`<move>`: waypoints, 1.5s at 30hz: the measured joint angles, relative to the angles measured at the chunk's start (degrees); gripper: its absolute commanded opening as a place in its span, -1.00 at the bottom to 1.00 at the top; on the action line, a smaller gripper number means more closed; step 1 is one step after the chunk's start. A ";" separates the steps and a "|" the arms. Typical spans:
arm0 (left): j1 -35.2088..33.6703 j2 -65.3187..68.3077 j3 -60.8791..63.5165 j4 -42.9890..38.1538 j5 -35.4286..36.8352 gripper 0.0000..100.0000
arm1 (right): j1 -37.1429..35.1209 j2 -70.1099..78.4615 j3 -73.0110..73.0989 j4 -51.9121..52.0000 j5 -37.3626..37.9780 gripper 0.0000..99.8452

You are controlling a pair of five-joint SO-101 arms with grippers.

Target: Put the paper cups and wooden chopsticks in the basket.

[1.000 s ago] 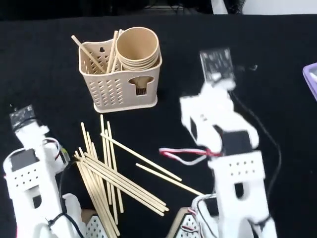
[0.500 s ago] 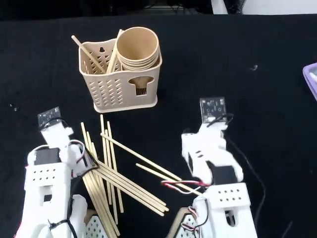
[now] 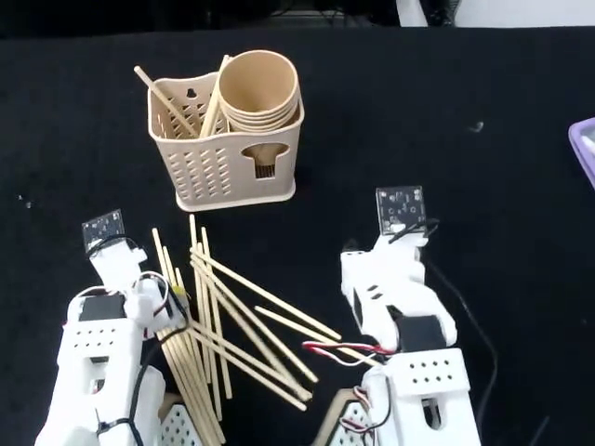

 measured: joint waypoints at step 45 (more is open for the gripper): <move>-2.99 0.53 0.88 -7.38 9.14 -0.56 | 0.00 0.00 0.44 0.00 0.00 -0.48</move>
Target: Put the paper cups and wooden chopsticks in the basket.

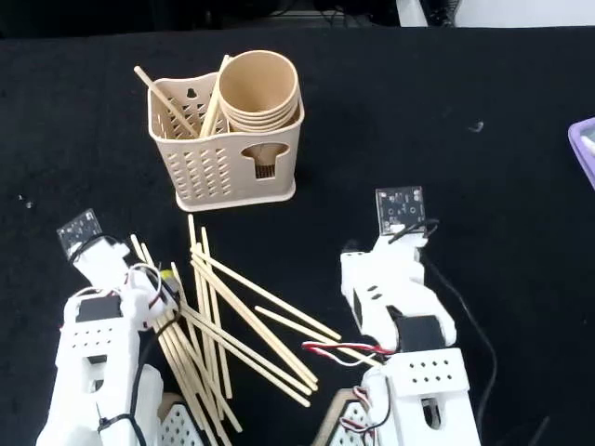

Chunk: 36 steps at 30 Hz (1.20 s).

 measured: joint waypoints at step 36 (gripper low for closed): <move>-11.43 0.09 -0.35 -25.58 13.19 -0.92 | 0.00 -0.09 0.35 -0.18 0.00 -0.48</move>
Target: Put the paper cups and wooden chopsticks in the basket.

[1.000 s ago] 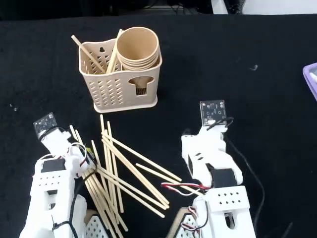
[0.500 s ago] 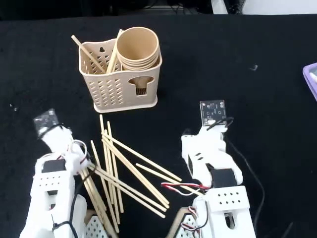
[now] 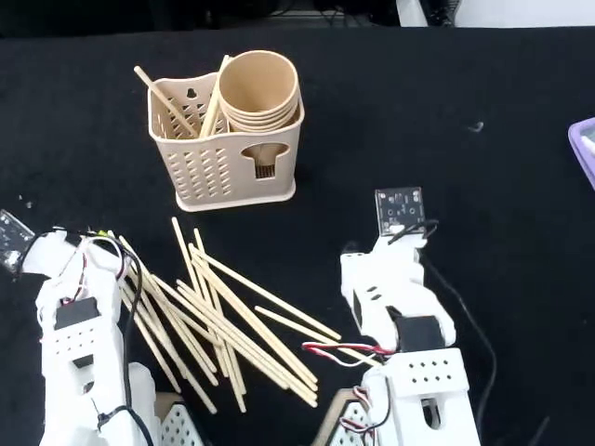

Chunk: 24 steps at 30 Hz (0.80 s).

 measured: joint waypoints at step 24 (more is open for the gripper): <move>6.15 -0.09 -1.23 21.71 -9.05 -0.44 | 0.00 0.00 0.00 0.00 0.00 -0.48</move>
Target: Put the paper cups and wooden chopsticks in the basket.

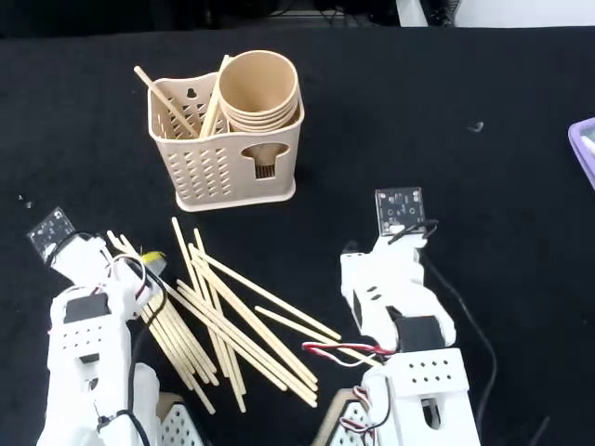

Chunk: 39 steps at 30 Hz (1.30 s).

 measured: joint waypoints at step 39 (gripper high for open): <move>-3.69 46.07 -29.19 -1.85 9.05 -0.86 | 0.00 0.00 0.00 0.00 0.00 -0.48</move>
